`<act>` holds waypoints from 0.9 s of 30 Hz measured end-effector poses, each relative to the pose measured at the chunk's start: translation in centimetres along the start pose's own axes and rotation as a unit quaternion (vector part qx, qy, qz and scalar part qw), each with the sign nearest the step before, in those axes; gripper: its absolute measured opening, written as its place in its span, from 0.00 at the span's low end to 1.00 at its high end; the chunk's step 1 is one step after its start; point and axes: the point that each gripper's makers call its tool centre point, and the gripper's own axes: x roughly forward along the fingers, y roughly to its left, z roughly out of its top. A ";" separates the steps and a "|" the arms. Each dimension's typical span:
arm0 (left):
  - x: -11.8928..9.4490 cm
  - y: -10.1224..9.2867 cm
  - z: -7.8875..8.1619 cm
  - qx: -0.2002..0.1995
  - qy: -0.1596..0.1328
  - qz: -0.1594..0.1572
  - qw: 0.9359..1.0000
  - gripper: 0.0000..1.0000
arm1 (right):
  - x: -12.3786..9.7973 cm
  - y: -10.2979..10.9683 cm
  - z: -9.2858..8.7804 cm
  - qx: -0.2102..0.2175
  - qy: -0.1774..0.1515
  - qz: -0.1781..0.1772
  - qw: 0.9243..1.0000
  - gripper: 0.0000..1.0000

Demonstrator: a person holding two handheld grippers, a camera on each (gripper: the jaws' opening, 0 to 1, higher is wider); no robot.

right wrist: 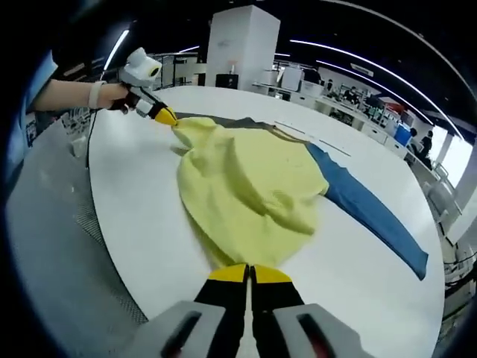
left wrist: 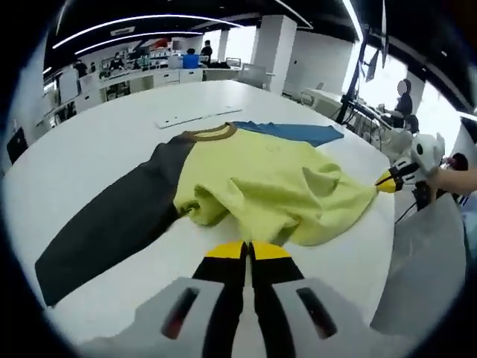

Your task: Fold the garment on the visible template until the final outline fits inside the template.

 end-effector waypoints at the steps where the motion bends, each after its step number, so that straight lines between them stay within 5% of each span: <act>1: -0.3 -0.2 -0.1 -0.018 -0.001 -0.003 1.000 0.00 | -0.2 -0.1 0.0 -0.002 0.000 -0.003 1.000 0.00; 9: -2.8 -0.6 -2.0 -0.066 0.001 -0.004 0.998 0.00 | -2.3 -1.3 0.0 -0.006 -0.007 -0.025 1.000 0.00; 27: -4.4 -3.4 -11.0 -0.147 0.103 -0.020 0.984 0.00 | -3.0 0.3 -3.3 -0.006 0.013 -0.010 1.000 0.00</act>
